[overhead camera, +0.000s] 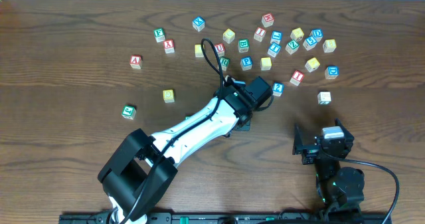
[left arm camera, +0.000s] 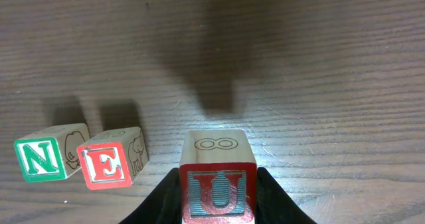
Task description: Spell out NEURIPS
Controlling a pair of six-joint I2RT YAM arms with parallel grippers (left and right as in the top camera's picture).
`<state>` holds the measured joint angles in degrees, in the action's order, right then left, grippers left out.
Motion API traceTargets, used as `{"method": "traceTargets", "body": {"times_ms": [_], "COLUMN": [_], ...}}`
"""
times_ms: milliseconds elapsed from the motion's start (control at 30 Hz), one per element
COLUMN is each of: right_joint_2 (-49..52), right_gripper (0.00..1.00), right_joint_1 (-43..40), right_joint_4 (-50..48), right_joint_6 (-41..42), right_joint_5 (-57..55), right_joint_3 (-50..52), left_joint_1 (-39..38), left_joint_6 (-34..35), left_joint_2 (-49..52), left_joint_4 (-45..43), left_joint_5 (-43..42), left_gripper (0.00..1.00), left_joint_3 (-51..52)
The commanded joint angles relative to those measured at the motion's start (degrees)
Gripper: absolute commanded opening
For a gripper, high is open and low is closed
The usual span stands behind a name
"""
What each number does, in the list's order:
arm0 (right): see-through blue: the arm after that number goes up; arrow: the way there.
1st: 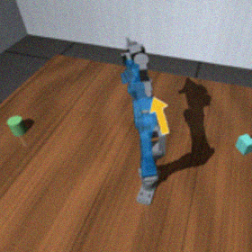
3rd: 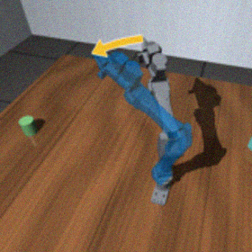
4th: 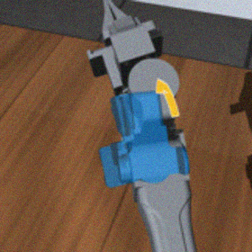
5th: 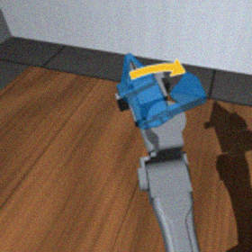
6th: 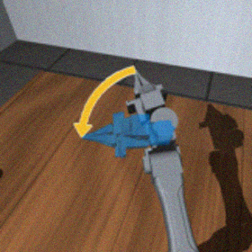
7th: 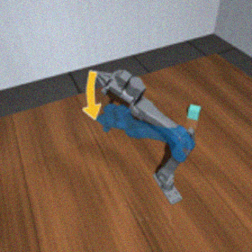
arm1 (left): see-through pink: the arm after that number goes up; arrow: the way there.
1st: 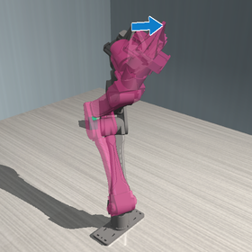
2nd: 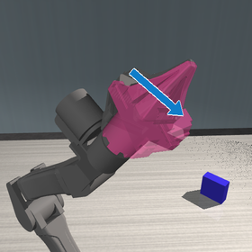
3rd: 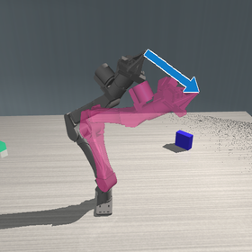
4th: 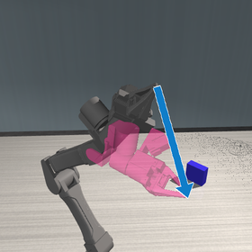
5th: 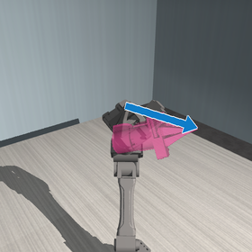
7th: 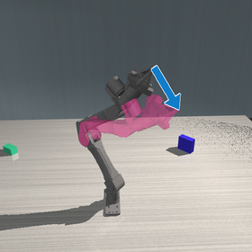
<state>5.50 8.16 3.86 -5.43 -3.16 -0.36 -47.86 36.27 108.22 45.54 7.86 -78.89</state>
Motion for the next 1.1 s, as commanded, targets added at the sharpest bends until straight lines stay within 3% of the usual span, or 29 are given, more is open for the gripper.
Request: {"method": "traceTargets", "body": {"times_ms": [0,333,1067], "right_joint_2": [-0.24,-0.24,-0.24], "right_gripper": [0.99,0.99,0.99], "right_joint_1": [-0.31,-0.31,-0.31], "right_joint_4": [0.24,0.24,0.24], "right_joint_6": [0.24,0.24,0.24], "right_joint_5": [0.15,0.15,0.15], "right_joint_3": [0.04,0.04,0.04], "left_joint_1": [-0.13,-0.11,0.07], "left_joint_6": [1.77,2.25,6.08], "left_joint_2": [-0.44,-0.44,-0.44], "left_joint_4": [-1.66,-8.13,-10.12], "left_joint_5": [0.28,0.26,3.76], "left_gripper": [0.08,0.08,0.08], "left_joint_3": [2.38,5.92,8.98]}}
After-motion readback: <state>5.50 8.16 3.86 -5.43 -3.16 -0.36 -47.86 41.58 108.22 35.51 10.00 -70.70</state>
